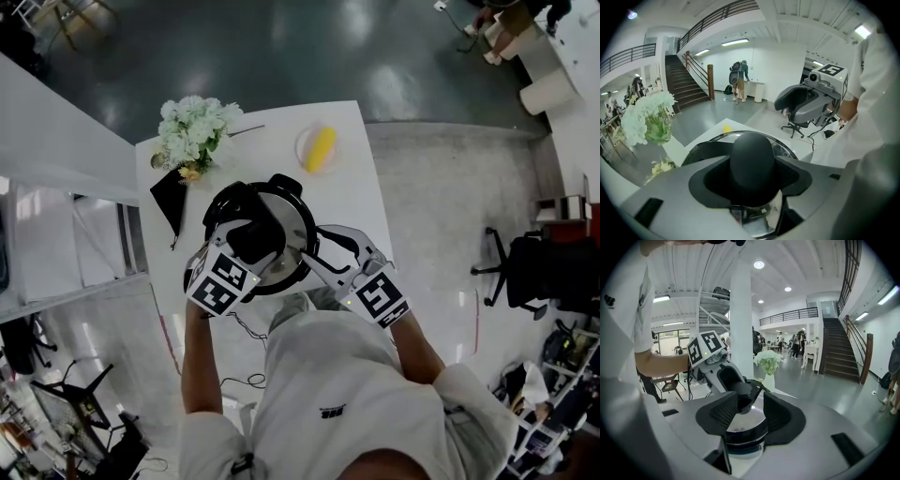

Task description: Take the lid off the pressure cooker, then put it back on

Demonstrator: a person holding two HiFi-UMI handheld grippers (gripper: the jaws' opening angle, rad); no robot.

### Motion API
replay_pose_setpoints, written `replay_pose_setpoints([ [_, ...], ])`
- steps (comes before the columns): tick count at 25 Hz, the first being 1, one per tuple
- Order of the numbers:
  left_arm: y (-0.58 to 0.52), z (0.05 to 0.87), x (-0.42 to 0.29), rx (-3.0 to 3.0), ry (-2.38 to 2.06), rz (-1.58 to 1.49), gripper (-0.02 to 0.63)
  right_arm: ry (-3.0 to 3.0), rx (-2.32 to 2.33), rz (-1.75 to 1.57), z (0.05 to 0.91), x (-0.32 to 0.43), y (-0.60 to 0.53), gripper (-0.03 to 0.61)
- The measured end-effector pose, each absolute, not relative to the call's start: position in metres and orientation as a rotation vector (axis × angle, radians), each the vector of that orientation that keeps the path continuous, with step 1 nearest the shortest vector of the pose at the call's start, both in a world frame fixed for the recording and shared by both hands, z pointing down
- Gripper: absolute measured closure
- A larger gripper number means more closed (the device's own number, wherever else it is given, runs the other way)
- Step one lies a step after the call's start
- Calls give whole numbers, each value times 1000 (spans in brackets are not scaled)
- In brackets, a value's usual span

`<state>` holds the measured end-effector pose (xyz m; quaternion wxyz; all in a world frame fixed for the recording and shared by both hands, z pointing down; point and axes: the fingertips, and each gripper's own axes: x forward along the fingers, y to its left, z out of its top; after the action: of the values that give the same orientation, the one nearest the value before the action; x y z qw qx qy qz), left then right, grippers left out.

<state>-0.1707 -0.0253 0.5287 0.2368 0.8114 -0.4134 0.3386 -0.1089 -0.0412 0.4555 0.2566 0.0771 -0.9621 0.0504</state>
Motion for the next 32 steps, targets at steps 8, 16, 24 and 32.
replay_pose_setpoints([
  [8, -27, 528, -167, 2106, -1253, 885, 327, -2615, 195, 144, 458, -109, -42, 407],
  [16, -28, 528, -172, 1922, -1402, 833, 327, -2623, 162, 157, 460, -107, -39, 406],
  [24, -30, 527, -178, 1719, -1625, 689, 327, -2637, 172, 162, 463, -102, -39, 407],
  [32, -32, 526, -182, 1760, -1767, 633, 322, -2670, 264, 191, 466, -96, -41, 406],
])
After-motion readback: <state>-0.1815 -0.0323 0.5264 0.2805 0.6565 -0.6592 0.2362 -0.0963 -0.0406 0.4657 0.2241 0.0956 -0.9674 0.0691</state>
